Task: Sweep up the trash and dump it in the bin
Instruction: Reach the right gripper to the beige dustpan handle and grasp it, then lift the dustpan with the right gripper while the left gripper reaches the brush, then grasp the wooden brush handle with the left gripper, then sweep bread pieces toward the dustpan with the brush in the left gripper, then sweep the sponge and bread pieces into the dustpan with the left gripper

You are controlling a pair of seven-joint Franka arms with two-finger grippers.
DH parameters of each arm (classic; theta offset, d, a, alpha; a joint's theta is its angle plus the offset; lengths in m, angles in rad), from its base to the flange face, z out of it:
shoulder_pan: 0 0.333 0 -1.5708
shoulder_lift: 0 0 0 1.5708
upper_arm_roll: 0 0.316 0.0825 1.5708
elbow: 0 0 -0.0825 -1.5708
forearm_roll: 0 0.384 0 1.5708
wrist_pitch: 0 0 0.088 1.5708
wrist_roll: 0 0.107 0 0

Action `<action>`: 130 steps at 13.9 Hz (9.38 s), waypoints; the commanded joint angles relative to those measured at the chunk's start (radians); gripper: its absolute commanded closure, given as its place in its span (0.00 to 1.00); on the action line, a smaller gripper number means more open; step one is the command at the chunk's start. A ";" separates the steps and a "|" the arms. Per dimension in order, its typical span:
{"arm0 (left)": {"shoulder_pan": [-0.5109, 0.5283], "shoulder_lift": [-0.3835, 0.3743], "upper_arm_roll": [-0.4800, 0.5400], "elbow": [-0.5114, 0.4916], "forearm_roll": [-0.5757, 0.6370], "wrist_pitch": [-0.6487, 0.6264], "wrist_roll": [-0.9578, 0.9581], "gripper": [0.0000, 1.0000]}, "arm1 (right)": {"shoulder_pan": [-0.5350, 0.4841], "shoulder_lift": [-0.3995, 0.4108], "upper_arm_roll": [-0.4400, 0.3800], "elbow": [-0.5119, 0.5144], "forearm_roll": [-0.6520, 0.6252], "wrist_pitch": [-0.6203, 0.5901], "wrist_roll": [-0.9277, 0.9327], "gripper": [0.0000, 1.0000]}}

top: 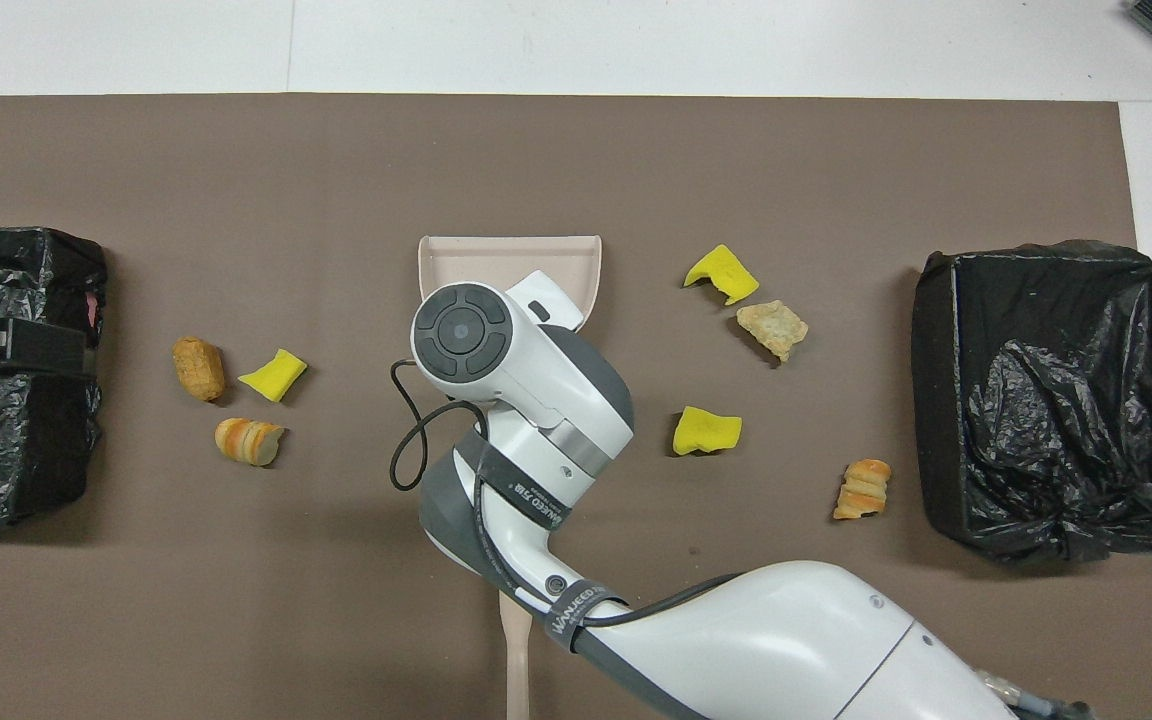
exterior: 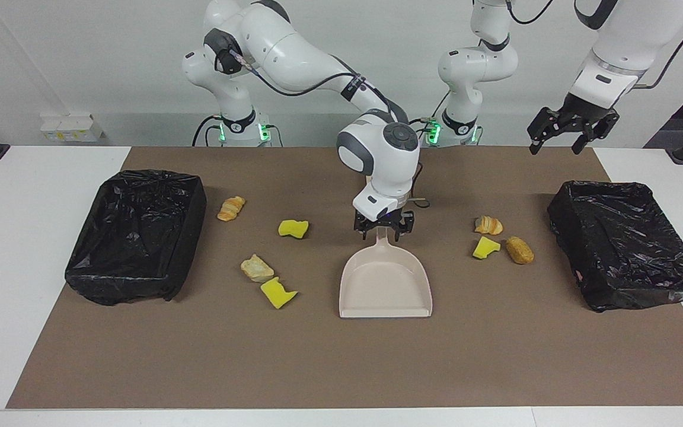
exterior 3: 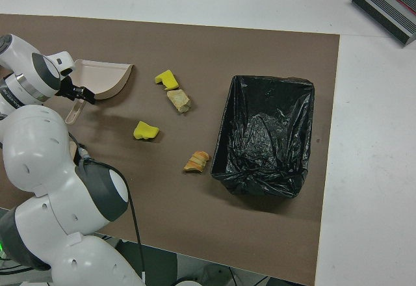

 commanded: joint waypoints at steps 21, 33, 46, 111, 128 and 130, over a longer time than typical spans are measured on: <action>-0.228 -0.320 0.000 -0.499 -0.014 0.081 -0.053 0.00 | -0.145 -0.138 0.011 -0.038 0.049 0.007 -0.960 1.00; -0.853 -0.298 0.000 -0.891 -0.108 0.497 -0.548 0.00 | -0.237 -0.130 0.010 -0.053 -0.069 -0.047 -1.799 1.00; -1.016 -0.126 -0.003 -0.911 -0.122 0.730 -0.826 0.00 | -0.202 -0.095 0.016 -0.068 -0.140 -0.025 -1.960 1.00; -0.448 0.087 0.013 -0.611 -0.402 0.623 -0.380 1.00 | -0.110 -0.073 0.014 -0.121 -0.049 0.064 -1.652 1.00; -0.083 0.092 0.023 -0.440 -0.045 0.361 0.028 1.00 | -0.112 -0.072 0.014 -0.121 -0.051 0.077 -1.652 1.00; -0.088 0.100 0.023 -0.488 -0.045 0.391 0.042 1.00 | -0.112 -0.072 0.014 -0.121 -0.051 0.077 -1.652 1.00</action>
